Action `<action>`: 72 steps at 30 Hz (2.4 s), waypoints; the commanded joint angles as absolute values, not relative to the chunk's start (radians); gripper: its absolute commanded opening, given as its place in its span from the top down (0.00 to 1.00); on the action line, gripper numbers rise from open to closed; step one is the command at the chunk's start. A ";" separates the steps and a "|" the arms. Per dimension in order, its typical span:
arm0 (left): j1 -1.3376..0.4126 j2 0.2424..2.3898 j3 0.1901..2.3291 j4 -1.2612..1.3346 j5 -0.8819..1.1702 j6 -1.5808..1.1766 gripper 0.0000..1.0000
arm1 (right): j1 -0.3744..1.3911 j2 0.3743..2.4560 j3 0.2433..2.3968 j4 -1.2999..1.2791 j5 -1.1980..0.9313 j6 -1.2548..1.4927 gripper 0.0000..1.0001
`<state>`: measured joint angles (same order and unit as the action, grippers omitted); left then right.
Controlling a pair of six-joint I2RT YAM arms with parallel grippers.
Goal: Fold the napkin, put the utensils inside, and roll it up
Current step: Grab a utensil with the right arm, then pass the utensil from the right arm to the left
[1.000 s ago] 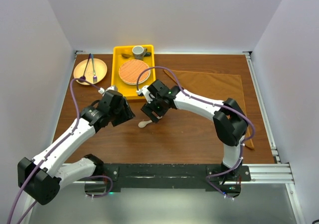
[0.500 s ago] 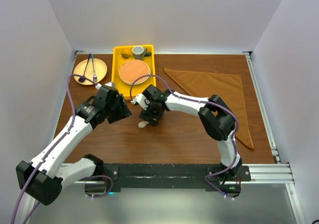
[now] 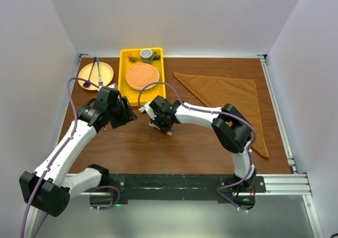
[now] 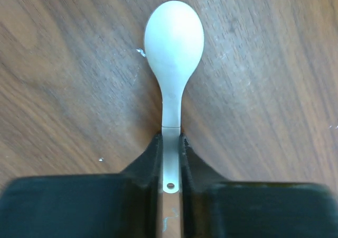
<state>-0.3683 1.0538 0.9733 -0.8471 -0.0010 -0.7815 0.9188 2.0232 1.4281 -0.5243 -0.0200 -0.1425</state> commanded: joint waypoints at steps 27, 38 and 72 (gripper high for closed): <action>-0.376 1.175 0.804 -0.344 0.446 -1.074 0.29 | 0.923 1.467 1.069 -0.370 -0.339 0.433 1.00; -0.428 1.169 0.790 -0.256 0.469 -1.169 0.33 | 0.919 1.397 1.045 -0.337 -0.316 0.463 1.00; -0.443 1.112 0.727 0.385 0.972 -1.008 1.00 | 0.744 1.209 1.088 -0.529 -0.724 0.307 0.24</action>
